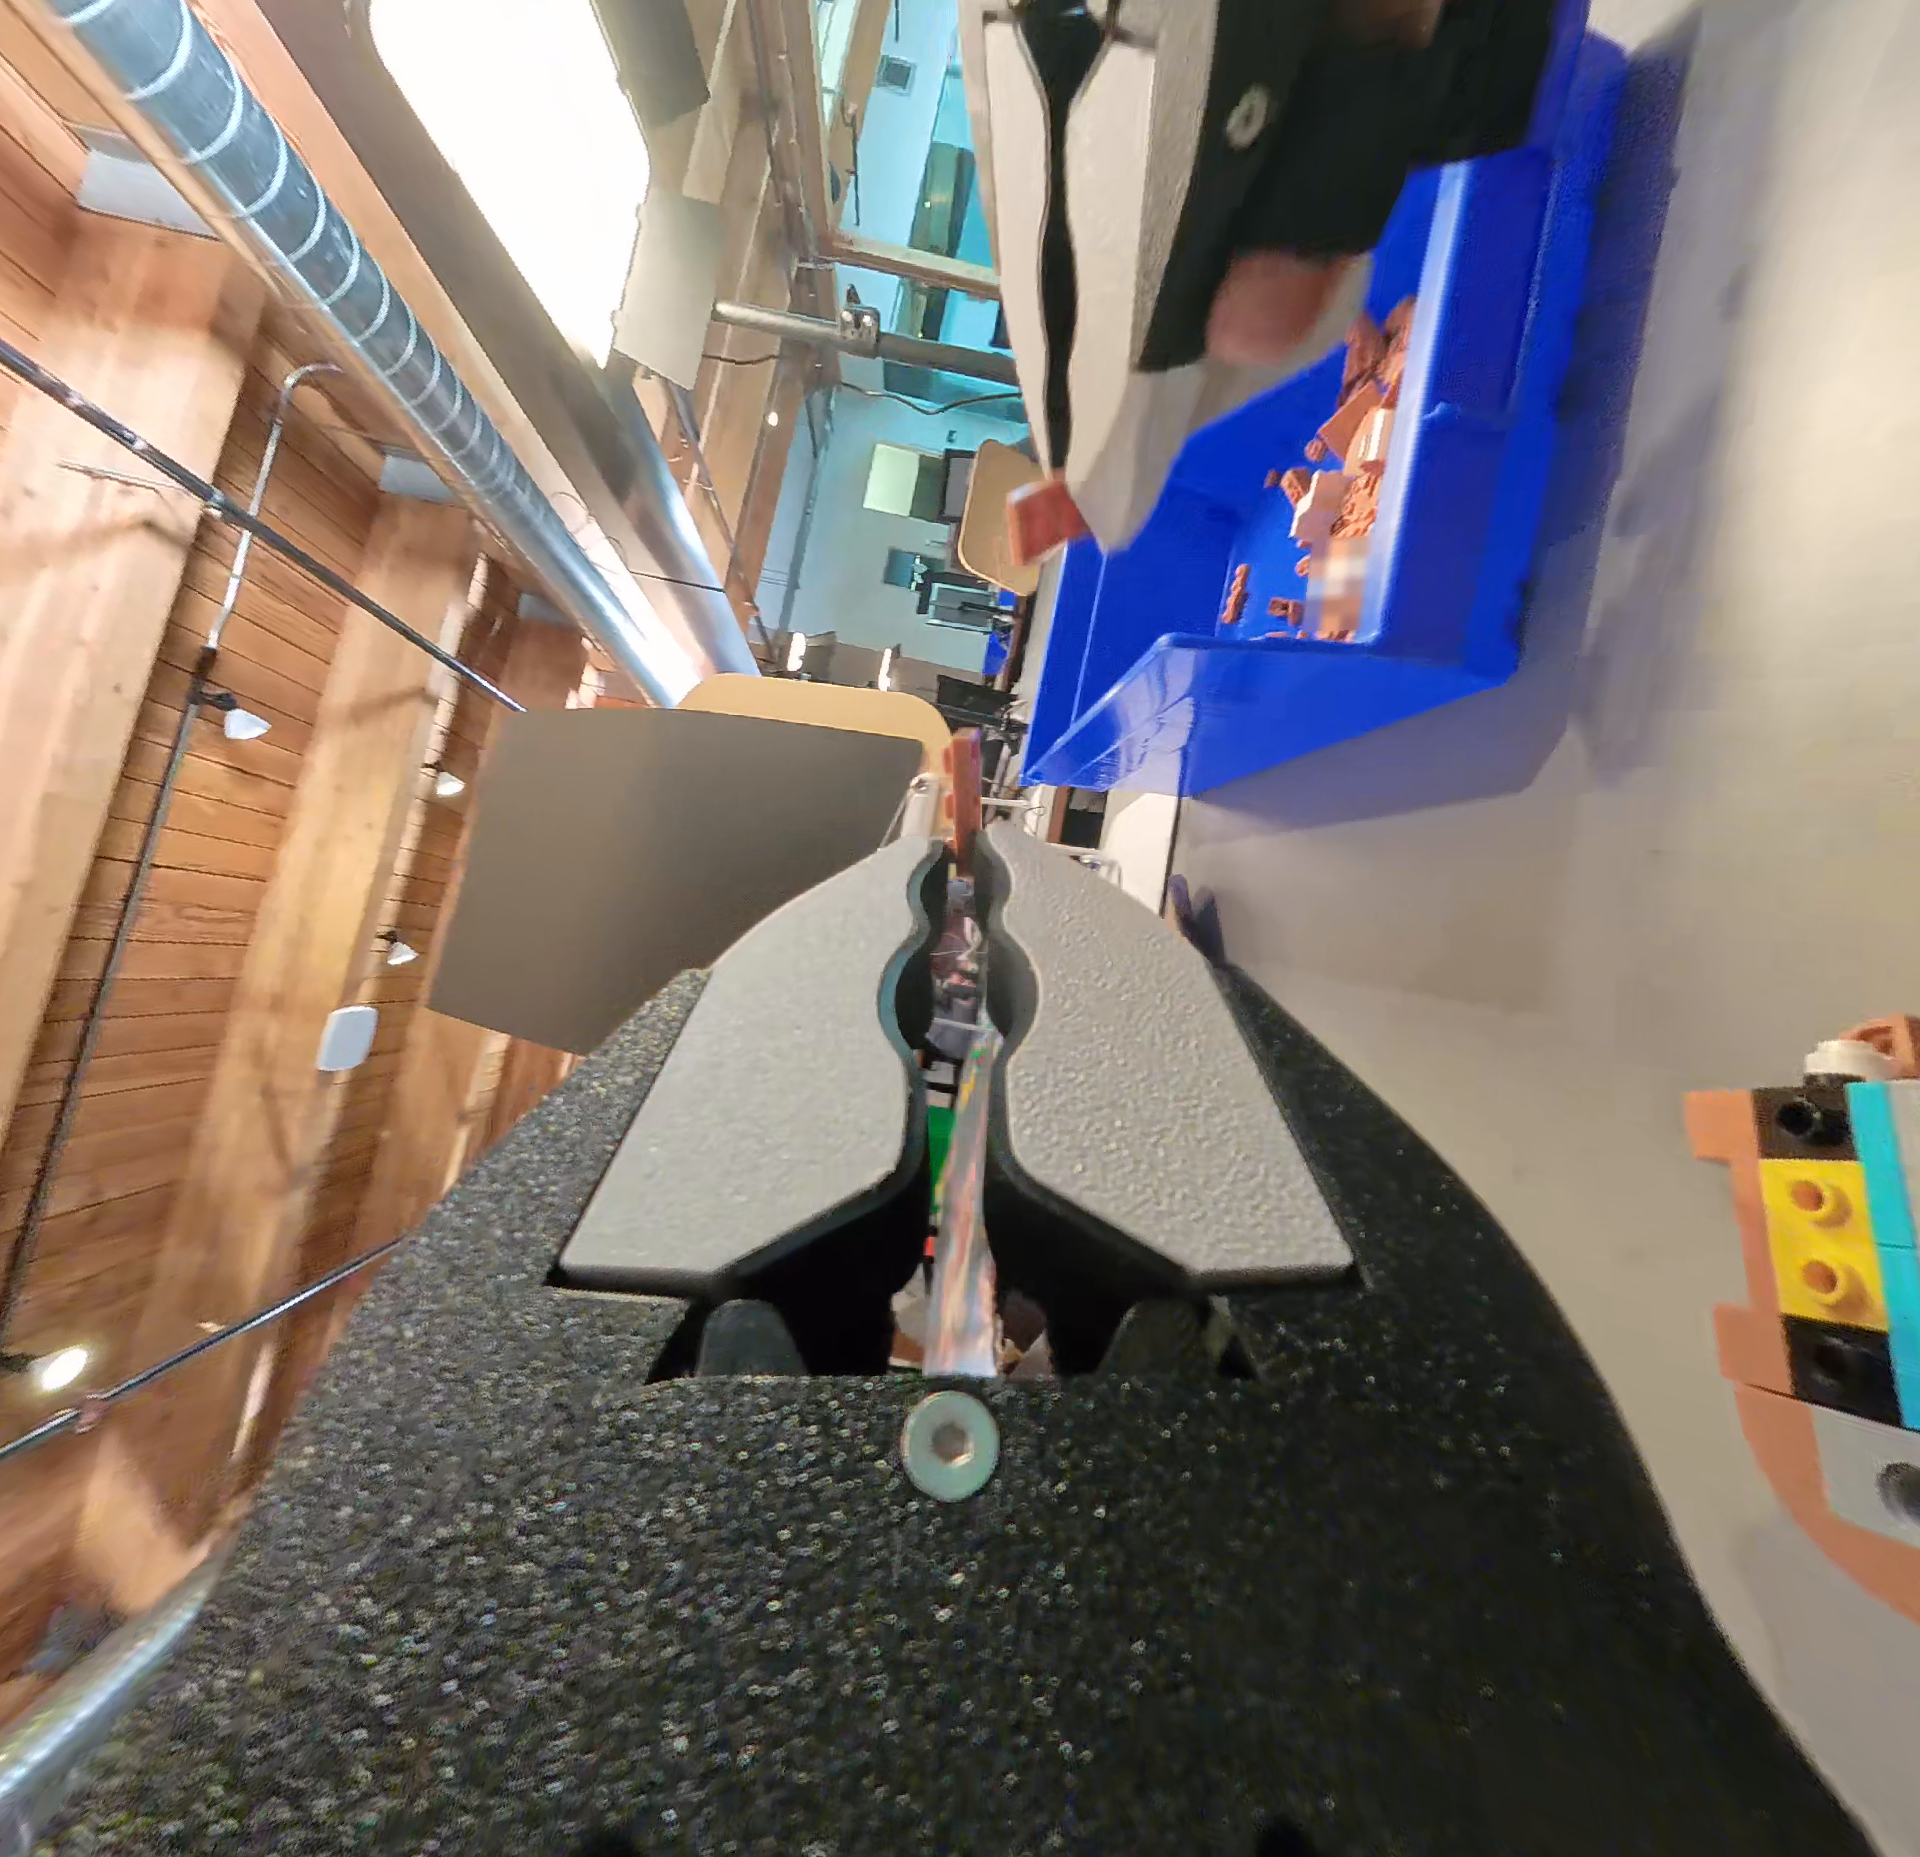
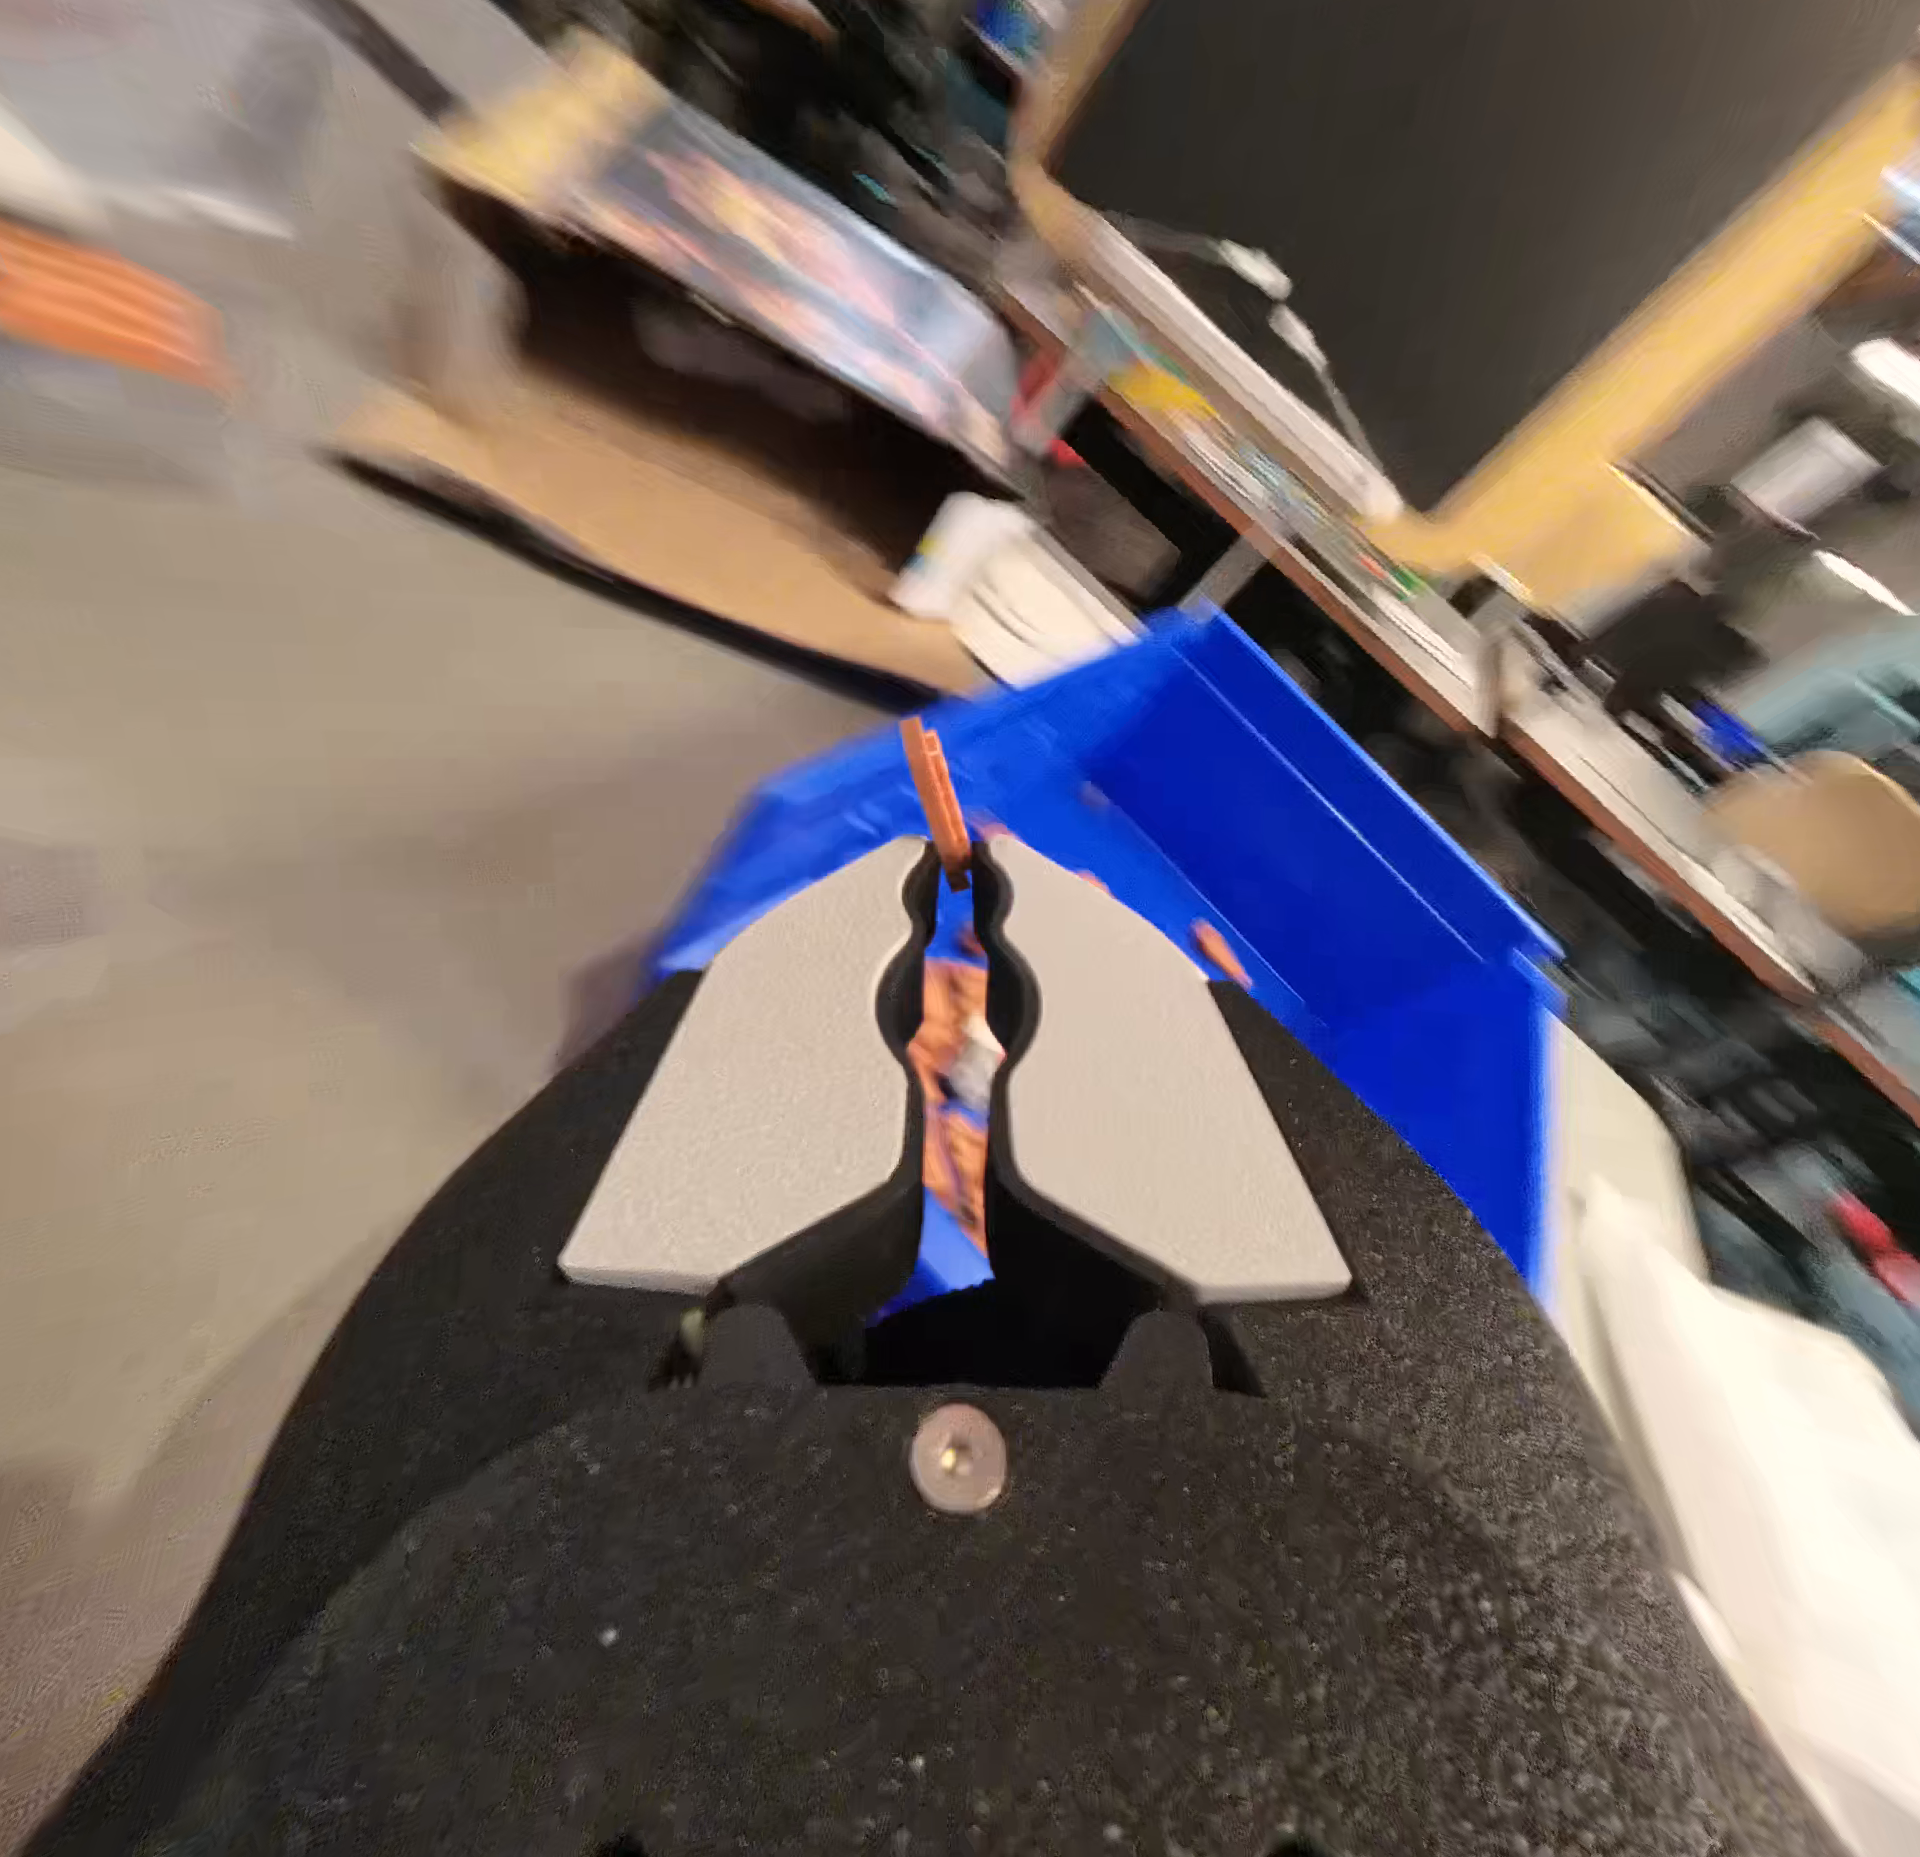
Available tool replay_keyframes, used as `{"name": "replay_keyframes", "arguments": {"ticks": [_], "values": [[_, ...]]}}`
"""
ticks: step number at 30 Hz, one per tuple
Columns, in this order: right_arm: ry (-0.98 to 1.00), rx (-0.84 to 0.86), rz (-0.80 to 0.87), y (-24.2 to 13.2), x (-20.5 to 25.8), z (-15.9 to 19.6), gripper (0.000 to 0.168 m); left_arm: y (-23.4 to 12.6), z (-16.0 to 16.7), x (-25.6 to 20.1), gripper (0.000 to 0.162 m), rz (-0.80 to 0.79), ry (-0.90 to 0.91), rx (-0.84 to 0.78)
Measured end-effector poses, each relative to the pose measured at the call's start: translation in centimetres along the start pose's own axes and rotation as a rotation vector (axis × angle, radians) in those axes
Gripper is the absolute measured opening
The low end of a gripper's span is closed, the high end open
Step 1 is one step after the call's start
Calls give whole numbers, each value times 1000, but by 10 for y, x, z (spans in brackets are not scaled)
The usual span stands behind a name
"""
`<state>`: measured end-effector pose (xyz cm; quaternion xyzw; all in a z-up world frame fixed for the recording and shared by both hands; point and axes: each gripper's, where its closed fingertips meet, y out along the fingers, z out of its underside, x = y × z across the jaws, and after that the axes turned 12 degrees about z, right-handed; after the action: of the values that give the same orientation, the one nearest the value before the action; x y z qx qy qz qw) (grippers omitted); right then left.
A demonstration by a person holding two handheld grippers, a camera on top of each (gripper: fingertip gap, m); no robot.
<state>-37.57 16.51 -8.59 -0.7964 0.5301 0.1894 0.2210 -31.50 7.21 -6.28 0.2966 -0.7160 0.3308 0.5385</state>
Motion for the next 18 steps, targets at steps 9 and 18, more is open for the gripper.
{"name": "replay_keyframes", "arguments": {"ticks": [9, 18], "values": [[-98, -16, 43, 3, -17, 8, 32, 6, -6, -15, 4, 185, -273, -123], [-368, -461, -303, -52, 80, -45, 17, 4, -20, -32, 5, 350, -355, -239]]}}
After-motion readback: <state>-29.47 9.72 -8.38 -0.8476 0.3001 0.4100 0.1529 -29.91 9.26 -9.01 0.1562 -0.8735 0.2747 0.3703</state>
